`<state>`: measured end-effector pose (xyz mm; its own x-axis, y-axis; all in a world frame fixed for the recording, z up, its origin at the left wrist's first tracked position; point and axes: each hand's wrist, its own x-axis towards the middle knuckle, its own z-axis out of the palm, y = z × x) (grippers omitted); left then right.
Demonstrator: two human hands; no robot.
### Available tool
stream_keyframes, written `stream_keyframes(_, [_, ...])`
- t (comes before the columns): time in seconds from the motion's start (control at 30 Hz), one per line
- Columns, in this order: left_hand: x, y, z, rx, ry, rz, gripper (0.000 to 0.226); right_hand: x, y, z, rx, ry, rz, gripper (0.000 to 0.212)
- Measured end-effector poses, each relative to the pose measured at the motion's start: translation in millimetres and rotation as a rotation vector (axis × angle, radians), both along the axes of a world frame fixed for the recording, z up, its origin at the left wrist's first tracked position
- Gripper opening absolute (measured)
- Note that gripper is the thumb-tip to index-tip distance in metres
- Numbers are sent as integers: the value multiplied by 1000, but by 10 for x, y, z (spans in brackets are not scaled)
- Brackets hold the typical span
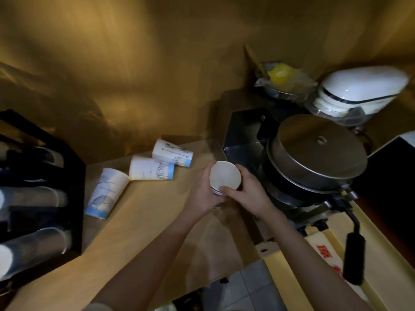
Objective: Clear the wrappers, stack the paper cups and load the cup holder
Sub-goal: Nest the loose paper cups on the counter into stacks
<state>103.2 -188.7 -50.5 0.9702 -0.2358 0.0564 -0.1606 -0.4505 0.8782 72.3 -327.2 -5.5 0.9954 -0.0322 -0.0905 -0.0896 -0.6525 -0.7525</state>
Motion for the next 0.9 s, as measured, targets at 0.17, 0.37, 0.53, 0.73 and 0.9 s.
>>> stream_keyframes(0.17, [47,-41,-13,13,-3,-33,94,42,-47,-18,-19,21,-8,72])
stream_keyframes(0.37, [70,19,11,77,39,-105,105,53,-38,18,-101,52,-8,73])
stream_keyframes(0.53, [111,244,154,247,74,-181,107,194,77,175,-294,-32,41,70])
stream_keyframes(0.73, [257,945,329,519,17,16,72,550,573,316,-456,-120,243,58])
stream_keyframes(0.9, [360,1554,343,689,-31,201,63,900,1122,193,-502,-155,472,58])
